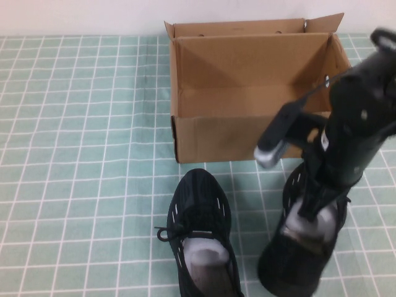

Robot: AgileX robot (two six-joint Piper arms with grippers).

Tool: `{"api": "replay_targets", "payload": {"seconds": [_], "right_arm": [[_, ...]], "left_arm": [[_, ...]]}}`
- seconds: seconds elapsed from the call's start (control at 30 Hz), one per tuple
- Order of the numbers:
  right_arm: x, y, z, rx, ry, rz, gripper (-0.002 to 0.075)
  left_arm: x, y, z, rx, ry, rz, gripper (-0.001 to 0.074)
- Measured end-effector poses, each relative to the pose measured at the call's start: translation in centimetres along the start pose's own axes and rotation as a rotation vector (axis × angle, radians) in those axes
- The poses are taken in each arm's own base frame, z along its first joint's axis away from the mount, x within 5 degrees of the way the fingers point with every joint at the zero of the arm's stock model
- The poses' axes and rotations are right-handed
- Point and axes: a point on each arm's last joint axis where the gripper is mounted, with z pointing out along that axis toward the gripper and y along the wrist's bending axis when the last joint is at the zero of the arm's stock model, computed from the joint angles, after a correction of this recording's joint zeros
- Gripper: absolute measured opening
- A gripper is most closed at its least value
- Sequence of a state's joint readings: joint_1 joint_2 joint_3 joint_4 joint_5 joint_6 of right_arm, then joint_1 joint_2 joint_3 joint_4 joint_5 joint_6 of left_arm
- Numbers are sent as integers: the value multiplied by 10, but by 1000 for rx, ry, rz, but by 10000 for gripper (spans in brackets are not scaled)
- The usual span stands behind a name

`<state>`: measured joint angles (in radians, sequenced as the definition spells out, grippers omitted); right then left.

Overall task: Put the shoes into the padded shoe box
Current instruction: Pick up the shoe from the table, then place the shoe in the shoe box

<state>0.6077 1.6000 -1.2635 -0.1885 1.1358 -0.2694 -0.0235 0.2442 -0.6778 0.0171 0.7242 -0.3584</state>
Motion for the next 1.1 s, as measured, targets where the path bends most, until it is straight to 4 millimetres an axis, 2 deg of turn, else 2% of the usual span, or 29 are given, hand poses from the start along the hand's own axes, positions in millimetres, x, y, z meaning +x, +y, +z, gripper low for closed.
{"api": "replay_targets", "payload": {"seconds": [0.13, 0.4, 0.57, 0.67, 0.77, 0.87, 1.1], "right_arm": [[-12, -7, -31, 4, -46, 37, -8], [-38, -9, -105, -100, -317, 142, -8], [-44, -12, -157, -132, -504, 179, -9], [-44, -15, -177, -118, -569, 199, -9], [-44, -19, -184, -77, -594, 250, -9], [-49, -27, -181, -26, -624, 353, -5], [-79, -50, -155, 30, -712, 617, -9]], "left_arm": [[0, 0, 0, 0, 0, 0, -4], [0, 0, 0, 0, 0, 0, -4], [0, 0, 0, -1, 0, 1, -4], [0, 0, 0, -2, -1, 3, -4], [0, 0, 0, -2, -1, 3, -4], [0, 0, 0, -2, -1, 3, -4], [0, 0, 0, -2, -1, 3, -4]]}}
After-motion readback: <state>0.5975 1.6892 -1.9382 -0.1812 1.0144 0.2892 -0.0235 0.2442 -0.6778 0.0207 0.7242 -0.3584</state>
